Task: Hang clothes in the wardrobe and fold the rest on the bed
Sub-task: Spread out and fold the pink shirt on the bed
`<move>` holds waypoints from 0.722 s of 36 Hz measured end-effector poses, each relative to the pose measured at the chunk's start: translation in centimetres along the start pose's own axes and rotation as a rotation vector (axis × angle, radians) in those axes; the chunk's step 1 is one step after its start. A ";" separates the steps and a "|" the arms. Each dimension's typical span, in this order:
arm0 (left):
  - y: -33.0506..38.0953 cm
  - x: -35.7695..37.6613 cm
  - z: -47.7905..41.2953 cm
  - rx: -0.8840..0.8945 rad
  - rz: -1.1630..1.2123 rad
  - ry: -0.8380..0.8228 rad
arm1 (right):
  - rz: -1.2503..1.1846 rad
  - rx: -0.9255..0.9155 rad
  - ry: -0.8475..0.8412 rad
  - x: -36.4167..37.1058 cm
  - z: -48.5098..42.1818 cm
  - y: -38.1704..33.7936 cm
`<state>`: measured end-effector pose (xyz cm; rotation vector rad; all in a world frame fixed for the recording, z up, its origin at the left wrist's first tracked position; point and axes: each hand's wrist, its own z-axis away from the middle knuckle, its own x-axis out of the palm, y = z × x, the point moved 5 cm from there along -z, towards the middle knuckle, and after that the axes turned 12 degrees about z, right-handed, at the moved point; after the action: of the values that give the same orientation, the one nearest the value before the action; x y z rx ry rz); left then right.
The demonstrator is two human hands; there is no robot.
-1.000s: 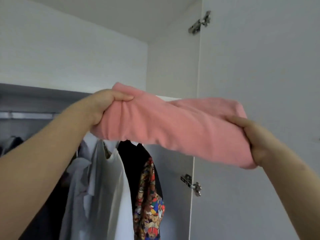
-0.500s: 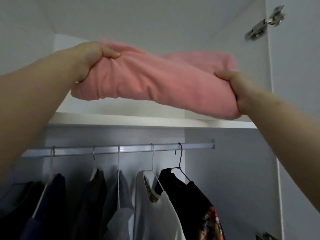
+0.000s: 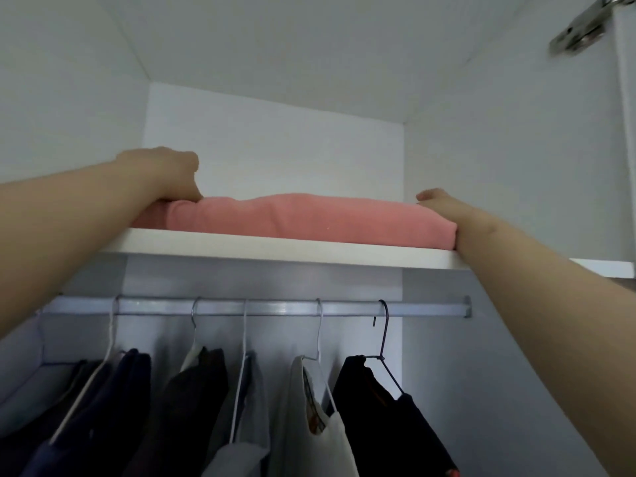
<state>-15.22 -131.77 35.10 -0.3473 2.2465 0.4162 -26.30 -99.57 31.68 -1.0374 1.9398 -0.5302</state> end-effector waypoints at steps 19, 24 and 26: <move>2.3 0.4 6.1 0.108 0.155 -0.015 | -0.069 -0.331 -0.222 0.8 9.7 -4.7; 5.5 -3.0 11.3 0.458 1.133 0.057 | 0.081 -0.529 -0.265 2.4 12.8 -7.6; 6.9 -2.9 14.1 0.582 1.096 -0.105 | 0.161 -0.590 -0.184 2.8 13.1 -8.2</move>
<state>-6.47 -119.46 29.86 1.2144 2.1457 0.2757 -12.37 -106.23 28.73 -1.2181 2.0332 0.2427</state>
